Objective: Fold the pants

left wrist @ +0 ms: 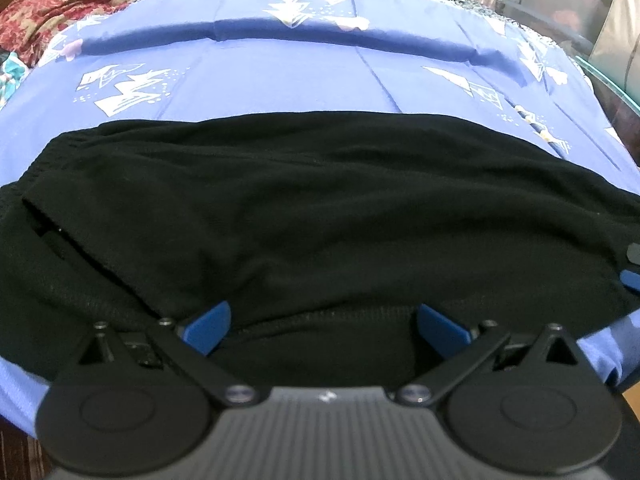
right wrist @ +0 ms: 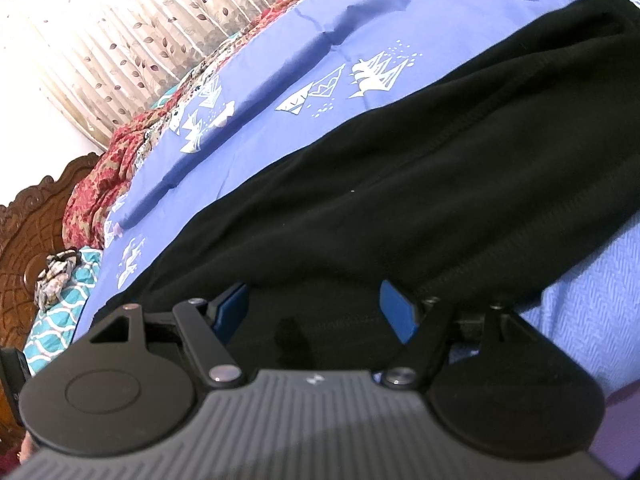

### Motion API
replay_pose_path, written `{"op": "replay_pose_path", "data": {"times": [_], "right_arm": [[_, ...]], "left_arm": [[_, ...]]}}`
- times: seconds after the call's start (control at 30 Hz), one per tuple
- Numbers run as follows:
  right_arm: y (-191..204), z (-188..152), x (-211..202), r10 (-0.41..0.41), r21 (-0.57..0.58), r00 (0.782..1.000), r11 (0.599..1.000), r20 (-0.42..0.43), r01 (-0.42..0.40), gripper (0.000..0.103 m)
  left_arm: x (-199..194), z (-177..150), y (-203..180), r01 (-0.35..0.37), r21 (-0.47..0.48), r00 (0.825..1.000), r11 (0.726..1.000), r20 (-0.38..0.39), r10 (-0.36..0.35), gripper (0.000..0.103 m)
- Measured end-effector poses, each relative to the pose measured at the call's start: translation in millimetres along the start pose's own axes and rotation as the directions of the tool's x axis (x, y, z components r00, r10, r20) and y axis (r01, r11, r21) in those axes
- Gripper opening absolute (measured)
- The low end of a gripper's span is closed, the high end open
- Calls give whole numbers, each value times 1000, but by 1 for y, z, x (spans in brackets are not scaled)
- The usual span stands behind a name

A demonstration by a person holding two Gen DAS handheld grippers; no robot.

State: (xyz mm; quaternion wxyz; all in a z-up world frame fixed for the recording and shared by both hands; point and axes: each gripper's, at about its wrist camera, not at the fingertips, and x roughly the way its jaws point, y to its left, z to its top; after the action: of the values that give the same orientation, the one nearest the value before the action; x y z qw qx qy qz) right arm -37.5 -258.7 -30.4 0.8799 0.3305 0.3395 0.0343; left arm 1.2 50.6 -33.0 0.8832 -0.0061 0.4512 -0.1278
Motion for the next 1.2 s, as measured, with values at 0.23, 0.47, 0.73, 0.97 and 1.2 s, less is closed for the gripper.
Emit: {"op": "replay_pose_path", "data": {"times": [0.23,0.47,0.73,0.97,1.2], "right_arm": [[-2,0,1,-2,-8,1000,1000,0,2,75],[0,14,-24,26,-4,996,1000,83,-26,62],[-67,15,-118,-126,128,950,987,287,92,57],[-123,4,-145,-220,309,904,945,367,105,56],[-160,24,-125,-253,374,894,921,370,106,56]], "left_arm": [[0,-1,-1,1,0,1000,1000,0,-1,103],[-12,7,3,35,-13,999,999,6,-35,97],[-47,31,0,197,-32,972,980,133,-192,80],[-1,32,-36,252,-6,968,968,-24,-252,60],[13,30,-34,232,-41,969,972,-73,-234,58]]}}
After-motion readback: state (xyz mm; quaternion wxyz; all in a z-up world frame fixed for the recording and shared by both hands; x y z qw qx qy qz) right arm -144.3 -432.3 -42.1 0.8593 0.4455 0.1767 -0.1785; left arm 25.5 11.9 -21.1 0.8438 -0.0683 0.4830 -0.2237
